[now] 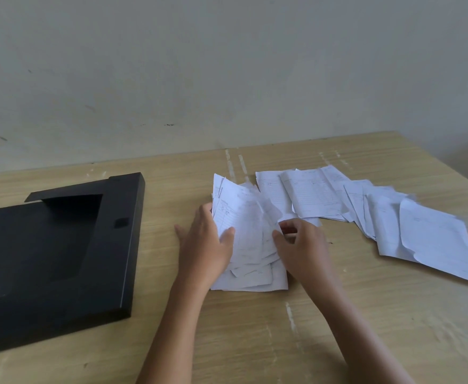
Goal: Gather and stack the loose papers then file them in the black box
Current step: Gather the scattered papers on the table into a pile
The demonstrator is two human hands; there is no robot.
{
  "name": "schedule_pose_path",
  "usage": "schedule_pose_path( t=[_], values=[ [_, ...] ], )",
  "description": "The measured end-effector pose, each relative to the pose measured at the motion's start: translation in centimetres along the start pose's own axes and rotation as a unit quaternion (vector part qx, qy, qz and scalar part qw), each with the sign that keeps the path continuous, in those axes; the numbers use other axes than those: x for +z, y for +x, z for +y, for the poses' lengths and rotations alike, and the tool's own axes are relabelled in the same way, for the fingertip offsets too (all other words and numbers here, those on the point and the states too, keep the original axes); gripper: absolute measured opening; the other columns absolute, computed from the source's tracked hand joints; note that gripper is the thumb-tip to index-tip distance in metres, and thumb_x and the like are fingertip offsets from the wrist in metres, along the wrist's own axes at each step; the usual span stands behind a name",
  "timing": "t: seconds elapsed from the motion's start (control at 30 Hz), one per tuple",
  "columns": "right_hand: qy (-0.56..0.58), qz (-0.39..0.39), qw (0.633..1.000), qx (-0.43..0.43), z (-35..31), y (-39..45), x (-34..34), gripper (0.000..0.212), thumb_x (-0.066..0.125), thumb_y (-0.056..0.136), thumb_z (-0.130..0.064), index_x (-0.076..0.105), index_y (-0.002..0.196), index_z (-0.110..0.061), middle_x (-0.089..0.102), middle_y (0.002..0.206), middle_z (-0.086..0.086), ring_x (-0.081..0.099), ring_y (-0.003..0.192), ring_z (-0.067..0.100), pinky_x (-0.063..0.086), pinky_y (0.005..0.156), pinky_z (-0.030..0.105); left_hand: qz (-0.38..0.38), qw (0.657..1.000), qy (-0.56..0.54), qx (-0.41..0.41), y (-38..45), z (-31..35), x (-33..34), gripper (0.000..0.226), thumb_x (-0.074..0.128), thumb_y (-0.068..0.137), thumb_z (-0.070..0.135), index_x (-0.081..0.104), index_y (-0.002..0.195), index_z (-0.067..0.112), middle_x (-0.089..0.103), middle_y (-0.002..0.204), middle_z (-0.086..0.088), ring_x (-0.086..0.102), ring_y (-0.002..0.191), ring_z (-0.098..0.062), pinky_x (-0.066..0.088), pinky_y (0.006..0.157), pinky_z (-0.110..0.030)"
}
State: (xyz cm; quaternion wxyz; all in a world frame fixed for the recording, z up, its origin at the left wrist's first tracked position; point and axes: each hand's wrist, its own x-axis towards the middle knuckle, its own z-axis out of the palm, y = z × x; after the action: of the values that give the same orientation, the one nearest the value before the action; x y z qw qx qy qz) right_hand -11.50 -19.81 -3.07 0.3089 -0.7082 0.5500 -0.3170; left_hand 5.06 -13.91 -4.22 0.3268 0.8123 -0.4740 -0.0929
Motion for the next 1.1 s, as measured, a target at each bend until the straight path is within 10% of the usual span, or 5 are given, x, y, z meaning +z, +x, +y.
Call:
schedule_pose_path(
  t=[0.17,0.27,0.37,0.57,1.1],
  values=[
    [0.012,-0.011,1.0,0.014,-0.1,0.5,0.2,0.021,0.052,0.096,-0.027,0.057,0.082,-0.013,0.057,0.057,-0.009,0.053,0.06,0.014,0.045,0.072,0.036,-0.015,0.999,0.038,0.023,-0.6,0.5,-0.2,0.056,0.055,0.097,0.047,0.033,0.143,0.024,0.046,0.146,0.008,0.037,0.142,-0.018,0.002,0.12,-0.062],
    [0.025,-0.034,0.998,0.049,-0.4,0.7,0.2,0.043,0.05,0.097,-0.039,0.055,0.133,-0.015,0.058,0.075,-0.02,0.062,0.104,0.017,0.043,0.101,0.046,-0.01,0.993,0.114,-0.025,-1.0,1.2,0.8,0.076,0.045,0.096,0.06,0.027,0.153,0.014,0.03,0.158,-0.007,0.012,0.154,-0.034,0.0,0.122,-0.059],
    [-0.005,-0.04,0.998,0.051,-0.4,0.7,0.2,0.05,0.051,0.096,-0.043,0.05,0.138,-0.018,0.06,0.092,-0.014,0.055,0.119,0.021,0.036,0.109,0.047,0.006,0.989,0.142,-0.04,-1.4,1.6,1.9,0.082,0.037,0.096,0.066,0.024,0.155,0.011,0.016,0.167,-0.01,-0.007,0.156,-0.042,-0.005,0.123,-0.056],
    [-0.077,0.069,0.993,-0.049,0.5,1.4,0.2,0.053,0.058,0.095,-0.037,0.05,0.137,-0.007,0.052,0.129,0.008,0.043,0.113,0.031,0.033,0.094,0.03,0.024,0.987,0.151,-0.049,-1.4,1.5,2.4,0.08,0.035,0.097,0.064,0.022,0.158,0.013,0.017,0.168,-0.005,-0.003,0.158,-0.034,-0.001,0.125,-0.053],
    [-0.14,0.032,0.987,-0.07,0.4,1.9,1.0,0.031,0.056,0.091,-0.041,0.071,0.09,-0.014,0.062,0.097,0.0,0.041,0.094,0.024,0.032,0.081,0.032,0.018,0.977,0.2,-0.073,-1.1,2.4,3.0,0.082,0.041,0.096,0.062,0.034,0.152,0.003,0.029,0.162,-0.017,0.013,0.153,-0.048,0.013,0.121,-0.061]
  ],
)
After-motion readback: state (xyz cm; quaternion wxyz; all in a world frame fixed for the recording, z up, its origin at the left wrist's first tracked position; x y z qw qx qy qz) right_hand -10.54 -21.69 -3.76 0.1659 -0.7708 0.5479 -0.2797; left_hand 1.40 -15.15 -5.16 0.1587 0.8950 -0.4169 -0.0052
